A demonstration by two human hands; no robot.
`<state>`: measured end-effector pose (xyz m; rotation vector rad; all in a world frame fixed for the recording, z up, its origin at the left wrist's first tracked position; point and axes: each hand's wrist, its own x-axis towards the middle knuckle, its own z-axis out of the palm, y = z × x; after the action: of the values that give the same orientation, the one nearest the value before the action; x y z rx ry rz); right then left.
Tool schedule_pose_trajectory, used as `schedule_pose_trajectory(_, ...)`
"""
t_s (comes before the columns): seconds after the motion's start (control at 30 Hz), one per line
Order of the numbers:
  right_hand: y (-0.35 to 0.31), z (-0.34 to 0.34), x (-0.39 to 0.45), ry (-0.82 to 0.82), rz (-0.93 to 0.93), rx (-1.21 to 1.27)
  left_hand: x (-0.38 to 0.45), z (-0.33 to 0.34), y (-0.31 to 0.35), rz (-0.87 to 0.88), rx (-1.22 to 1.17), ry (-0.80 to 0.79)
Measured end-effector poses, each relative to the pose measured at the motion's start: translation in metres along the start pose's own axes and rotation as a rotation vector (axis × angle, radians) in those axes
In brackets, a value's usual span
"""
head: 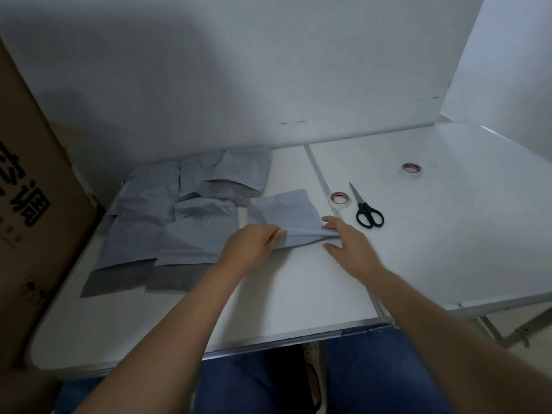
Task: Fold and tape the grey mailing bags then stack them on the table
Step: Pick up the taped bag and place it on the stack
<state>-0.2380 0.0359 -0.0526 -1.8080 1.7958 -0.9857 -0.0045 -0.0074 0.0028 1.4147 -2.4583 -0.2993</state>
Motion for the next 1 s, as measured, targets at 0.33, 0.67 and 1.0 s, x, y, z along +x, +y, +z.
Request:
schedule_pose_trajectory(0.33,0.016,0.012,0.036,0.155,-0.045,-0.124,-0.004,-0.007,-0.016,-0.051,-0.345,-0.115)
schedule_pose_trajectory(0.67,0.006,0.014,0.038,0.249,-0.056,-0.035,0.0,0.013,-0.033,-0.034,-0.157,0.137)
schedule_pose_trajectory(1.0,-0.039,-0.023,0.065,0.373,-0.033,0.066,0.023,-0.027,-0.015,-0.236,-0.422,0.373)
